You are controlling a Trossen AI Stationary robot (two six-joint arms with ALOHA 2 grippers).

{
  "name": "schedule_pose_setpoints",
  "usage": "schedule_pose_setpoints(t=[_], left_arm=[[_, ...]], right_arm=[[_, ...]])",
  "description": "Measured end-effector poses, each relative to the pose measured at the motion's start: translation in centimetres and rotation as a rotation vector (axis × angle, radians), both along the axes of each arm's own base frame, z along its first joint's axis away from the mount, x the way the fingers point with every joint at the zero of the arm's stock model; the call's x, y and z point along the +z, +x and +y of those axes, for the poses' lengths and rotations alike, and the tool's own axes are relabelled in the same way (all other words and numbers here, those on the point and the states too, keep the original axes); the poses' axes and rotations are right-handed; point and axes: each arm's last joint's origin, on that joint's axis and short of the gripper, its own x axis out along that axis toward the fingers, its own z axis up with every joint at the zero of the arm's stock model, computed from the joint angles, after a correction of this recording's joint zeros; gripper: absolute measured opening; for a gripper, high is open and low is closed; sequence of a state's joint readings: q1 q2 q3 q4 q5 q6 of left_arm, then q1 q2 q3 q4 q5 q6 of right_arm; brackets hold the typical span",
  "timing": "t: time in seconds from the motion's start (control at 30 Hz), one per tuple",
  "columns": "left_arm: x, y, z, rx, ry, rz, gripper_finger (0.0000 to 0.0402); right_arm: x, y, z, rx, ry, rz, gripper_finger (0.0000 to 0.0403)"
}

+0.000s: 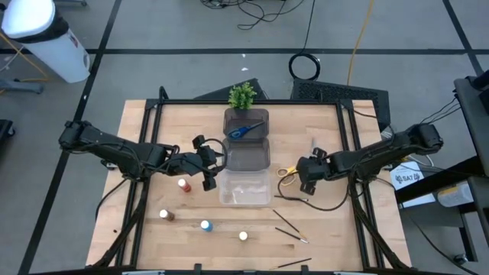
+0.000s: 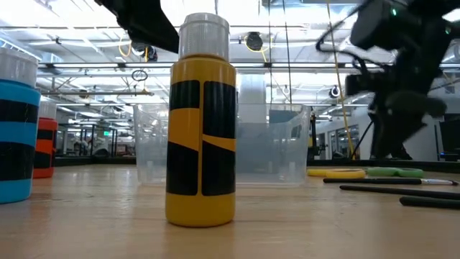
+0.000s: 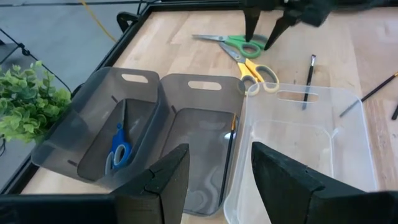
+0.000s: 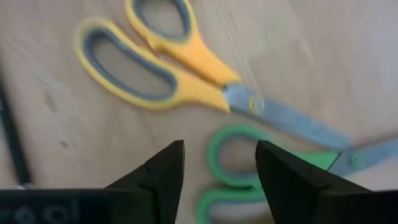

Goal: Pick & Place Paint Supplies
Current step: Put the green scissors into the top black bin

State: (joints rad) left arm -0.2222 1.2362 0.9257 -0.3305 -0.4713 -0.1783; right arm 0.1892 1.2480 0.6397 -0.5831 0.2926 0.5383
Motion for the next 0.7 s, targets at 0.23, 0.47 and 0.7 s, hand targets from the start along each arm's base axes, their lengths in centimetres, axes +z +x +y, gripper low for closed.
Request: schedule_pose_setpoints(t=[0.23,0.47,0.7], left_arm=[[0.1,0.1,0.0,-0.004,0.003,-0.016,0.0186],[0.2,0.1,0.0,-0.004,0.002,-0.018,0.0186],[0.2,0.1,0.0,-0.005,0.003,-0.018,0.0186]], right_arm=[[-2.5,-0.2,-0.2,-0.029,0.008,0.020,0.0162],[-3.9,0.1,-1.0,-0.111,0.008,0.075,0.0121],[-5.4,-0.1,-1.3,-0.164,0.055,0.182,0.0036]])
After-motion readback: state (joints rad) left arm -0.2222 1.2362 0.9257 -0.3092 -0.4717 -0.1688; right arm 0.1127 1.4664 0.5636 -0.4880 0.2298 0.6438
